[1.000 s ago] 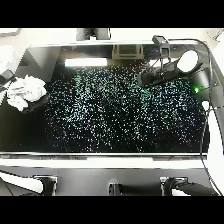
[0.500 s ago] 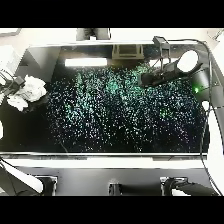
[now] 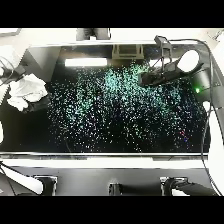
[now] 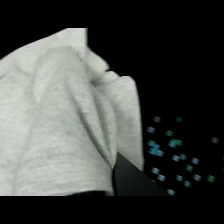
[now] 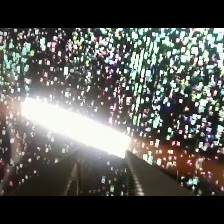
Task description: Fold the clothes and pants, and hang the long-sleeved shirts on hangers.
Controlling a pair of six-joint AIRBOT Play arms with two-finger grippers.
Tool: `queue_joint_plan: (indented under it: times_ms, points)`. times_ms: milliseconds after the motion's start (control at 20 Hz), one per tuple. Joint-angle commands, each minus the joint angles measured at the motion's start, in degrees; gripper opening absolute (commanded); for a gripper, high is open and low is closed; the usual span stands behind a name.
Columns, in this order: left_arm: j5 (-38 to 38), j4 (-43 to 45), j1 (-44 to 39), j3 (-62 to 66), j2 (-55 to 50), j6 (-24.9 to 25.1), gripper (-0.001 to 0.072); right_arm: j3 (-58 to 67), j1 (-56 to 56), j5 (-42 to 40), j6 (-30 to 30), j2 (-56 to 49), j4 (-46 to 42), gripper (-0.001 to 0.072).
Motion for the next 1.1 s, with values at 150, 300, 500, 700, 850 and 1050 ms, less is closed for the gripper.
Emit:
queue_joint_plan:
  times_ms: [150, 300, 500, 700, 850, 1050]
  points:
    - [-23.39, -9.62, -22.49, 1.09, 11.15, -1.53, 0.0014, 0.07, 0.04, -0.63, 0.26, 8.94, -0.24, 0.0318]
    - [-28.2, -12.74, -35.01, 1.09, 11.06, -5.2, 0.0014, 0.07, 0.04, 1.77, 0.09, 15.04, -0.24, 0.0165]
    - [-27.52, -13.99, -50.8, 0.98, 8.52, -11.89, 0.0014, 0.04, 0.04, 6.27, 0.13, 21.81, -2.51, 0.0099]
    - [-22.43, -15.98, -63.32, 0.98, 1.84, -16.44, 0.0014, 0.04, 0.04, 11.17, 0.07, 26.97, -6.91, 0.0284]
    - [-17.7, -19.8, -67.73, 0.98, -3.85, -17.4, 0.0016, 0.04, 0.04, 13.2, 0.28, 29.46, -8.11, 0.0283]
    - [-18.03, -22.14, -66.2, 1.14, -4.83, -17.22, 0.0567, 0.04, 0.04, 14.47, 8.59, 30.36, -8.09, 0.0394]
